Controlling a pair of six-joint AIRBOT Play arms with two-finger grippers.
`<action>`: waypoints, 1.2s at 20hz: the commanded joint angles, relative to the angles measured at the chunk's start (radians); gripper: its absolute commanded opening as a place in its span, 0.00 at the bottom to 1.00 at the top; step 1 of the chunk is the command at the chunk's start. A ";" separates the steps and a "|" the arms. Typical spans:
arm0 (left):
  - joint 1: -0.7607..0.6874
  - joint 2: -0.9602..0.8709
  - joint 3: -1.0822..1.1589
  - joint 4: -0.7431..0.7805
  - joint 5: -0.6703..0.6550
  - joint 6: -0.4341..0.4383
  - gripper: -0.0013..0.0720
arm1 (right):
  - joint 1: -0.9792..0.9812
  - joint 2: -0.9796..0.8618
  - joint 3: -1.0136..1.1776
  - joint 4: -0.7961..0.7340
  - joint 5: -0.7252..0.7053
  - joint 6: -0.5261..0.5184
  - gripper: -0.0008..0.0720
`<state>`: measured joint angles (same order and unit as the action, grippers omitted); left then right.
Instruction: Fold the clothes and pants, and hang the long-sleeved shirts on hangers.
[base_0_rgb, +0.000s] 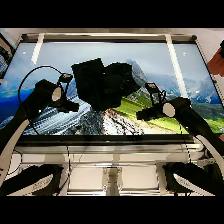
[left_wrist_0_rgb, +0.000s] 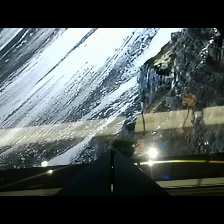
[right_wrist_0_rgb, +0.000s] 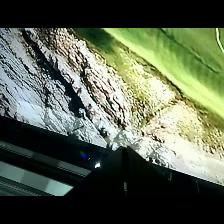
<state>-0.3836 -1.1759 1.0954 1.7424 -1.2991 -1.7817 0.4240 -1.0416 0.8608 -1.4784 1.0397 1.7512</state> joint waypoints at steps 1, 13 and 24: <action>0.001 0.001 0.000 0.000 0.000 0.000 0.05 | -0.001 0.000 0.002 0.000 -0.042 -0.016 0.08; 0.001 0.001 0.000 0.000 0.000 0.000 0.05 | -0.476 -0.482 0.494 0.690 0.052 -0.736 0.79; 0.001 0.001 0.000 0.000 0.000 0.001 0.05 | -0.446 -0.860 0.800 0.652 0.153 -0.533 0.76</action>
<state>-0.3836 -1.1759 1.0954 1.7428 -1.2995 -1.7813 -0.0334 -1.8572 1.6245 -0.8036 1.1831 1.1278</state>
